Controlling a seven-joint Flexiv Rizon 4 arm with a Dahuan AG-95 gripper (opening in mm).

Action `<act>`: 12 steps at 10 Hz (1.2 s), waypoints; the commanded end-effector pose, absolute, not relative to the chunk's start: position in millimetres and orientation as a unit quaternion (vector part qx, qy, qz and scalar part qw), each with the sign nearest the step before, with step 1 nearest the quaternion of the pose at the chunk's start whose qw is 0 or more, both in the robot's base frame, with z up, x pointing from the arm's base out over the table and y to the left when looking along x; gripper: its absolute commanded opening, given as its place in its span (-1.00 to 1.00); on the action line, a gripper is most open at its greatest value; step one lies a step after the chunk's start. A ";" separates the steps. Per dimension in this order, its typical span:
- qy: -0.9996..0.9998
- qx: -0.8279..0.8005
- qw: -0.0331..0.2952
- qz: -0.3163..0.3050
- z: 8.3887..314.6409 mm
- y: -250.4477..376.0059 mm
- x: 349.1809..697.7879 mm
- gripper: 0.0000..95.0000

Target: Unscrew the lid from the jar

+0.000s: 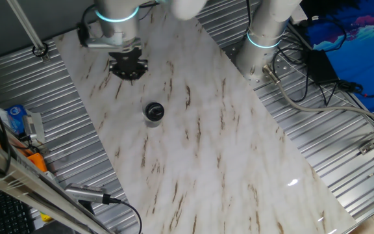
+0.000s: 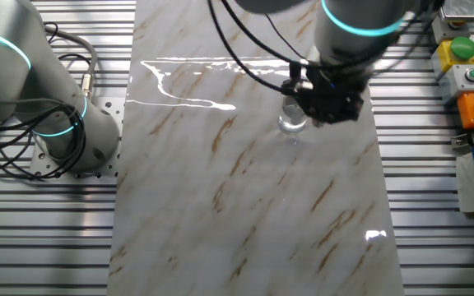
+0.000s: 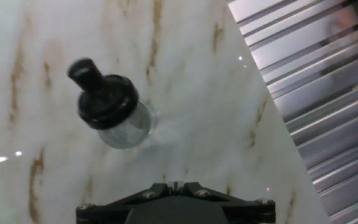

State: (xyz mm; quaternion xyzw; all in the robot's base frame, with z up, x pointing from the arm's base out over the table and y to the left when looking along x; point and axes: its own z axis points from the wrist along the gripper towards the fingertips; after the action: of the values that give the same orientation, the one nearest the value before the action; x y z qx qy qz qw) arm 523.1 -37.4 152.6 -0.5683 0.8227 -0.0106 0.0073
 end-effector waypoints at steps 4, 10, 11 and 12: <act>0.850 -0.526 0.016 -0.021 139.9 -44.6 516.9 -1.00; 0.888 -0.457 0.035 -0.028 139.9 -44.6 516.9 -1.00; 0.889 -0.456 0.035 -0.028 139.9 -44.6 516.9 -1.00; 0.888 -0.457 0.034 -0.030 139.9 -44.6 516.9 -1.00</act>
State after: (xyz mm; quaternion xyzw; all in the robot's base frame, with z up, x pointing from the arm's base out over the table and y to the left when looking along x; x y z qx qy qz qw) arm 515.5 -44.7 140.5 -0.4570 0.8883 -0.0297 0.0347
